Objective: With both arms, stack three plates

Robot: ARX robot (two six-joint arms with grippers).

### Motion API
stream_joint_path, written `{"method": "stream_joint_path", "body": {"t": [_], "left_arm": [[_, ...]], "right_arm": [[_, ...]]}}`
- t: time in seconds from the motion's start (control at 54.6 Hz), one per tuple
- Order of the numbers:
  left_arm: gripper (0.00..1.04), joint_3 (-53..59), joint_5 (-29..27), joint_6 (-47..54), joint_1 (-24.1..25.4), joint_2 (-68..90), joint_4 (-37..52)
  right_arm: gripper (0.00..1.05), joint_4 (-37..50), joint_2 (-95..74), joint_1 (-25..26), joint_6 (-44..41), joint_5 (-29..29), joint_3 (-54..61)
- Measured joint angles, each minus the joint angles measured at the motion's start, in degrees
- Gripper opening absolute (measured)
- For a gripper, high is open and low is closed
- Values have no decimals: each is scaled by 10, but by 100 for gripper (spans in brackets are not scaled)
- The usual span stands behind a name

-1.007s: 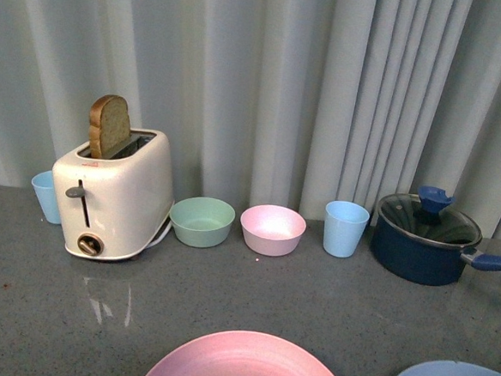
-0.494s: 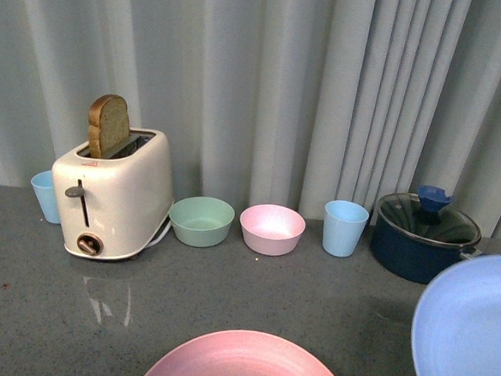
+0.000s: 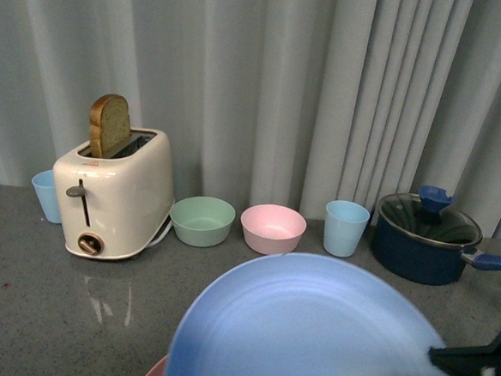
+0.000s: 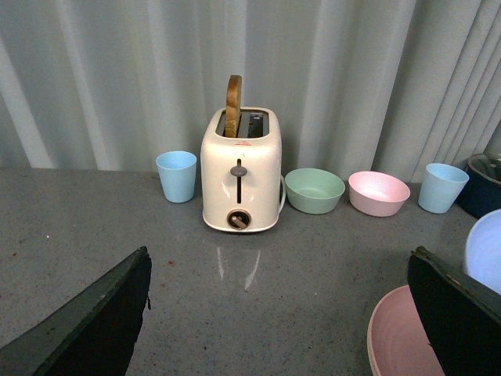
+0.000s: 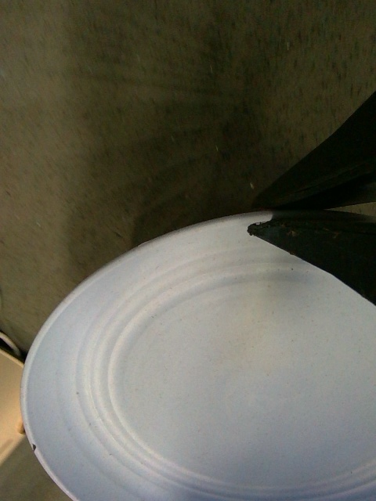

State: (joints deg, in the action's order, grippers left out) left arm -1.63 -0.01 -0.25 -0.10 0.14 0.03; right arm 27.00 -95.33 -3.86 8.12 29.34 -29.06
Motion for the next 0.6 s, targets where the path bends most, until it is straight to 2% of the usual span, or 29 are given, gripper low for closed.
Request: {"method": "stream_joint_path", "body": {"t": [0.128,0.604], "left_arm": [[98,0,0,0,0,0,0],[98,0,0,0,0,0,0]], "right_arm": [[3,12,-26,-28,16,-7,0],[3,17,-92,-52,17,-23,-24]]}}
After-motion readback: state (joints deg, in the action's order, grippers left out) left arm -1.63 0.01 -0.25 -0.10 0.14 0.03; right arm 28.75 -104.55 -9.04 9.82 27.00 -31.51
